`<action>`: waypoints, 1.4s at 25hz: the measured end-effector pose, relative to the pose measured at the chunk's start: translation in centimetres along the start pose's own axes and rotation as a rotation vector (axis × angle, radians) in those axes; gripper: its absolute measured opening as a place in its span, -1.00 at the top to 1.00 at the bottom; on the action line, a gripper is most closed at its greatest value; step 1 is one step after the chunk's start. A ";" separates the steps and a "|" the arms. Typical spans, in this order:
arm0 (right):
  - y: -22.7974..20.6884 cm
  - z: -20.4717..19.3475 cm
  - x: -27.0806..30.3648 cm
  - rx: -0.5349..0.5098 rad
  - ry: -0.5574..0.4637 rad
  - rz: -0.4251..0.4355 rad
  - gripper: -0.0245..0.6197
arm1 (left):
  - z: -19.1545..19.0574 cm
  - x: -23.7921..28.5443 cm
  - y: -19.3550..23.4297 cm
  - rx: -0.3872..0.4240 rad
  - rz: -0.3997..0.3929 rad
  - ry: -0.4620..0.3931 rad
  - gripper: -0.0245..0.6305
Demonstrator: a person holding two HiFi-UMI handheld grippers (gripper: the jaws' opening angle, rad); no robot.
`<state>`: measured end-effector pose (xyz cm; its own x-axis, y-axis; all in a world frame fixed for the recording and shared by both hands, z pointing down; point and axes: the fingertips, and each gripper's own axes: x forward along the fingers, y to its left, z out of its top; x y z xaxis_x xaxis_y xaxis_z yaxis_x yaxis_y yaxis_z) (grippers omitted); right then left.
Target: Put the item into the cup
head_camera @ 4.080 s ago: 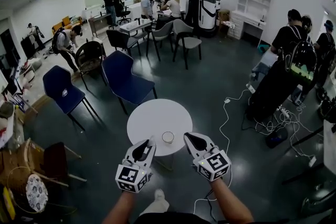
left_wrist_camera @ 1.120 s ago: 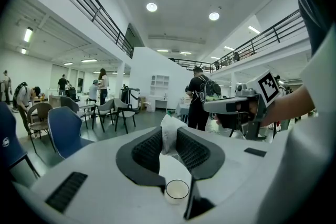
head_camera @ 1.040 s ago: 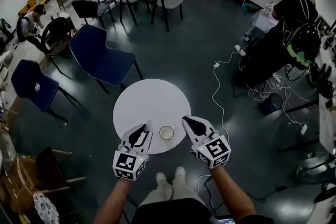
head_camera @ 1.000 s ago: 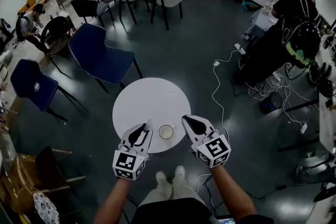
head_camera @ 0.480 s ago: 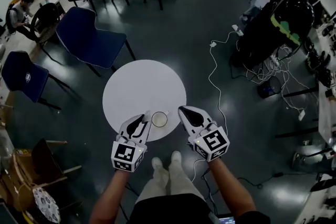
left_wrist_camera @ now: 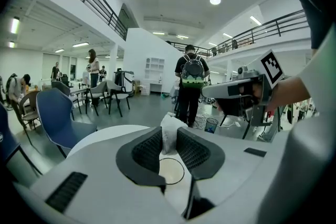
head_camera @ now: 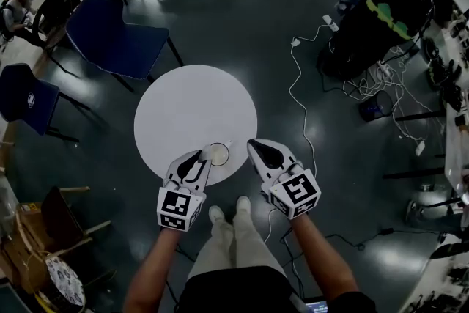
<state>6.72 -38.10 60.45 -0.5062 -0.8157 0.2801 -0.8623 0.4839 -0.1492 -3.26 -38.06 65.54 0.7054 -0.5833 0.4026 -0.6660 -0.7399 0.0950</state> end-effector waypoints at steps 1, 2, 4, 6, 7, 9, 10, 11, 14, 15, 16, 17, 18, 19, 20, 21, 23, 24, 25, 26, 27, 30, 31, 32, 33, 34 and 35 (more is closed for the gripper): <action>-0.2 -0.3 0.2 0.002 0.003 0.000 0.87 | -0.3 0.4 0.1 -0.001 -0.001 0.005 0.64; -0.4 -0.7 0.3 0.003 0.006 0.000 0.87 | -0.6 0.8 0.1 -0.001 -0.001 0.011 0.64; -0.7 -1.3 0.4 0.003 0.013 0.001 0.87 | -1.3 1.4 0.0 -0.002 -0.003 0.021 0.64; -0.9 -1.8 0.5 0.008 0.015 0.001 0.87 | -1.9 2.0 0.0 0.004 -0.004 0.032 0.64; -0.9 -2.0 0.5 0.011 0.016 0.001 0.87 | -2.3 2.2 0.0 0.010 -0.004 0.039 0.64; -0.8 -2.4 0.6 0.014 0.019 0.002 0.87 | -3.1 2.6 0.2 0.028 -0.005 0.052 0.64; -0.7 -2.6 0.7 0.015 0.020 0.003 0.87 | -3.5 2.8 0.2 0.038 -0.006 0.060 0.64; -0.6 -2.9 0.8 0.016 0.022 0.003 0.87 | -3.9 2.9 0.2 0.049 -0.007 0.067 0.64; -0.7 -3.5 0.7 0.025 0.028 0.000 0.87 | -4.6 3.7 -0.1 0.080 -0.011 0.083 0.64; -0.9 -3.8 0.7 0.028 0.031 0.000 0.87 | -4.8 4.0 -0.2 0.086 -0.012 0.087 0.64; -1.1 -4.0 0.7 0.031 0.033 0.000 0.87 | -5.0 4.4 -0.3 0.090 -0.014 0.090 0.64; -1.3 -4.2 0.6 0.033 0.034 0.000 0.87 | -5.2 4.8 -0.4 0.092 -0.015 0.093 0.64; -1.4 -4.5 0.6 0.036 0.036 0.000 0.87 | -5.5 5.0 -0.5 0.096 -0.015 0.097 0.63; -1.5 -4.7 0.5 0.039 0.038 -0.001 0.87 | -5.7 5.3 -0.5 0.099 -0.014 0.100 0.63; -1.6 -4.9 0.4 0.041 0.040 -0.002 0.87 | -6.0 5.5 -0.5 0.102 -0.013 0.105 0.64; -1.7 -5.1 0.4 0.044 0.043 -0.003 0.87 | -6.3 5.8 -0.5 0.106 -0.012 0.111 0.63; -1.9 -5.5 0.5 0.048 0.050 -0.004 0.87 | -7.0 6.4 -0.4 0.120 -0.011 0.131 0.63; -2.0 -5.7 0.5 0.050 0.053 -0.003 0.87 | -7.3 6.6 -0.4 0.130 -0.012 0.142 0.63; -2.1 -6.0 0.5 0.052 0.056 -0.003 0.87 | -7.6 6.8 -0.4 0.139 -0.015 0.151 0.64; -2.1 -6.2 0.5 0.054 0.060 -0.004 0.87 | -7.9 7.0 -0.4 0.143 -0.016 0.156 0.63; -2.2 -6.5 0.5 0.057 0.063 -0.004 0.87 | -8.1 7.1 -0.3 0.142 -0.016 0.159 0.64; -2.2 -7.3 0.5 0.064 0.072 -0.005 0.87 | -8.9 7.5 -0.2 0.129 -0.013 0.155 0.63; -2.2 -7.6 0.7 0.066 0.074 -0.004 0.87 | -9.1 7.6 -0.1 0.126 -0.014 0.157 0.64; -2.2 -7.7 0.8 0.067 0.076 -0.004 0.87 | -9.4 7.8 0.0 0.122 -0.016 0.161 0.63; -2.2 -7.9 1.0 0.069 0.078 -0.004 0.87 | -9.7 7.9 0.1 0.118 -0.017 0.167 0.64; -2.2 -8.0 1.1 0.071 0.078 -0.003 0.87 | -9.9 8.1 0.2 0.114 -0.017 0.173 0.63; -2.3 -8.0 1.2 0.072 0.079 -0.003 0.87 | -10.1 8.2 0.3 0.109 -0.016 0.178 0.63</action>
<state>8.17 -37.62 68.74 -0.5036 -0.7879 0.3544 -0.8639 0.4552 -0.2157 -0.14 -39.65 78.09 0.6552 -0.5098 0.5575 -0.6179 -0.7862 0.0073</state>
